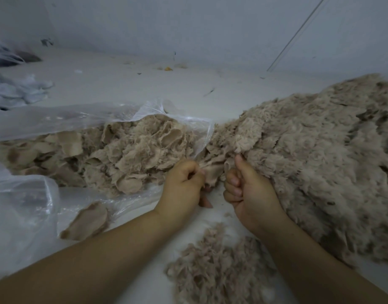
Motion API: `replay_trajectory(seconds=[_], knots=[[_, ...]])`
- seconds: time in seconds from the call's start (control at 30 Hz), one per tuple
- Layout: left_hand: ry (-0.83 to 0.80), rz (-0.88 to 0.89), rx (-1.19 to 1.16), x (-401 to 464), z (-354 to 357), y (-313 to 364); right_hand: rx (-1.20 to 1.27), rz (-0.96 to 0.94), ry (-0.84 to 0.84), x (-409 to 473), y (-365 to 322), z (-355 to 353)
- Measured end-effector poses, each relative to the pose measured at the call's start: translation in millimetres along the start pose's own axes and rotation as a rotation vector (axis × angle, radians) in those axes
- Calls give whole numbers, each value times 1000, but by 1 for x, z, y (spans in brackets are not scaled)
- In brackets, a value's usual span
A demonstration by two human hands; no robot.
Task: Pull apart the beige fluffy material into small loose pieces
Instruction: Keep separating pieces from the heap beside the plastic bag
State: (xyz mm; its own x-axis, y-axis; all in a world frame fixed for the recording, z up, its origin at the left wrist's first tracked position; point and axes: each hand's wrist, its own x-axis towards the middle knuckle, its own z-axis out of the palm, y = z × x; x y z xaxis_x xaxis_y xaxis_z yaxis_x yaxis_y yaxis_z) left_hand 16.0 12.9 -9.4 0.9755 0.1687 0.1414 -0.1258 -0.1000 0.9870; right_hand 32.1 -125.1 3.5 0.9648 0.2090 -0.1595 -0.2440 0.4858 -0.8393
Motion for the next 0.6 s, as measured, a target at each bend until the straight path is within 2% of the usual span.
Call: replay_trajectory(seconds=[0.23, 0.37, 0.5, 0.6], knots=[[-29, -17, -178, 6, 8, 3, -25, -66, -87, -1, 1, -2], [-33, -56, -218, 9, 4, 1, -45, -12, -51, 3, 3, -2], [-51, -4, -149, 5, 2, 2, -30, -2, -43, 5, 3, -1], [-22, -10, -191, 4, 0, 3, -16, 20, -1, 6, 2, -1]])
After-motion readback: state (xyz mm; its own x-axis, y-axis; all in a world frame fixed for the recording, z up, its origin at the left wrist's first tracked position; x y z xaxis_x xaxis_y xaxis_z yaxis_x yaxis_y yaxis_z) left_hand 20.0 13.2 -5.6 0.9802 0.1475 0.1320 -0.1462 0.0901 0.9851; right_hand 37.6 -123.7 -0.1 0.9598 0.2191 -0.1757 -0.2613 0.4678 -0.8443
